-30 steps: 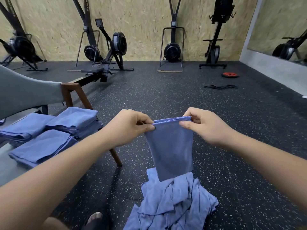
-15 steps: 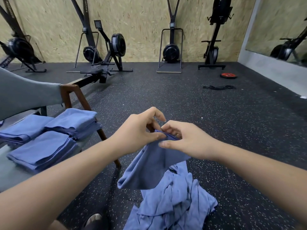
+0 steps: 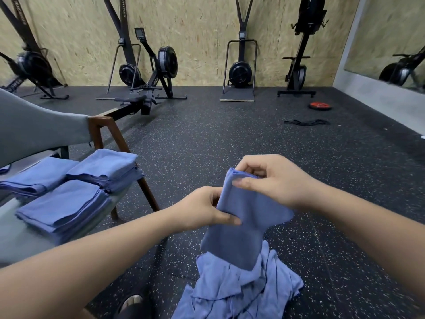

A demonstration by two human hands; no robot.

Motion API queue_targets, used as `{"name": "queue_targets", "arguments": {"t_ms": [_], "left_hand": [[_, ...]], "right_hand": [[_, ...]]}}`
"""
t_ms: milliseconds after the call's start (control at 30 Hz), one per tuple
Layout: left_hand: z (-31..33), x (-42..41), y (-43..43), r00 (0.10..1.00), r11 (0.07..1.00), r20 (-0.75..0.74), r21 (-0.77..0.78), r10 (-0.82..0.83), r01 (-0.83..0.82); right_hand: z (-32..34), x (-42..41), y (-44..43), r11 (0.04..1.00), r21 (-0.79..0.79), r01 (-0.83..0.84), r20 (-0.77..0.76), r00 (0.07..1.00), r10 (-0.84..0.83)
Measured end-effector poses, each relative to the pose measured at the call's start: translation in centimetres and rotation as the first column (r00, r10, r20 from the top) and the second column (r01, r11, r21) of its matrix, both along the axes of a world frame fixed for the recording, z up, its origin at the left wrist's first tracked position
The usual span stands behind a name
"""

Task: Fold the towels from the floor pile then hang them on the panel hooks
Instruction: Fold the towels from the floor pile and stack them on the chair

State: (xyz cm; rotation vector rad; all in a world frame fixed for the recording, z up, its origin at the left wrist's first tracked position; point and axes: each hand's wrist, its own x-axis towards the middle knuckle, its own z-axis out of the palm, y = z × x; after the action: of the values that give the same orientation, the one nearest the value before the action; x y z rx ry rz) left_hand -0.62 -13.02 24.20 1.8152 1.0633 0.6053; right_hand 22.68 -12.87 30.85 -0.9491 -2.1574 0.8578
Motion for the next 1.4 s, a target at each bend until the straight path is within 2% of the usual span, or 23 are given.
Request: {"name": "queue_targets", "arguments": {"t_ms": [167, 367, 433, 500, 600, 733, 800, 867, 967, 1033, 1200, 1300, 1400], "left_hand": [[-1.0, -1.7, 1.8, 0.976, 0.995, -0.197, 0.068, 0.091, -0.079], [0.1, -5.0, 3.6, 0.963, 0.965, -0.114, 0.128, 0.244, -0.229], [1.0, -6.0, 3.9, 0.954, 0.946, -0.024, 0.141, 0.299, -0.292], [1.9, -6.5, 4.0, 0.922, 0.932, 0.191, 0.072, 0.337, -0.355], [3.2, -6.1, 3.9, 0.793, 0.903, 0.45, -0.077, 0.41, -0.423], [3.7, -5.0, 4.2, 0.638, 0.832, 0.578, -0.14, 0.509, -0.537], [3.6, -4.5, 4.3, 0.603, 0.765, 0.57, -0.073, 0.558, -0.639], [3.7, -4.3, 4.3, 0.615, 0.705, 0.541, 0.055, 0.574, -0.707], [3.7, -4.4, 4.3, 0.662, 0.64, 0.478, 0.237, 0.578, -0.731], [3.7, -4.5, 4.4, 0.673, 0.613, 0.446, 0.296, 0.59, -0.733], [3.1, -4.8, 4.9, 0.671, 0.616, 0.349, 0.268, 0.654, -0.741], [2.2, -4.3, 4.7, 0.668, 0.631, 0.221, 0.22, 0.711, -0.744], [2.0, -2.9, 4.0, 0.702, 0.673, 0.133, 0.205, 0.7, -0.711]], "right_hand": [[2.4, 2.4, 0.6, 0.996, 0.025, 0.09, -0.191, 0.978, -0.083], [2.9, 5.9, 2.2, 0.947, -0.009, 0.322, -0.346, 0.888, -0.305], [2.4, 6.9, 3.0, 0.934, -0.047, 0.354, -0.385, 0.856, -0.344], [1.7, 7.7, 3.8, 0.922, -0.071, 0.381, -0.399, 0.836, -0.376], [0.4, 7.9, 4.5, 0.909, -0.097, 0.406, -0.418, 0.812, -0.407], [-1.4, 6.7, 4.7, 0.893, -0.09, 0.44, -0.393, 0.809, -0.438], [-2.1, 6.0, 4.7, 0.875, -0.057, 0.481, -0.359, 0.808, -0.467], [-2.5, 5.6, 4.7, 0.849, -0.025, 0.527, -0.351, 0.791, -0.501], [-2.5, 5.2, 4.6, 0.803, 0.024, 0.596, -0.369, 0.752, -0.547], [-2.3, 5.1, 4.5, 0.78, 0.058, 0.623, -0.366, 0.74, -0.564], [-3.0, 5.4, 4.9, 0.769, 0.061, 0.636, -0.327, 0.741, -0.586], [-3.9, 5.2, 5.0, 0.758, 0.004, 0.652, -0.285, 0.728, -0.624], [-4.8, 4.1, 4.6, 0.779, -0.068, 0.623, -0.236, 0.749, -0.619]]}}
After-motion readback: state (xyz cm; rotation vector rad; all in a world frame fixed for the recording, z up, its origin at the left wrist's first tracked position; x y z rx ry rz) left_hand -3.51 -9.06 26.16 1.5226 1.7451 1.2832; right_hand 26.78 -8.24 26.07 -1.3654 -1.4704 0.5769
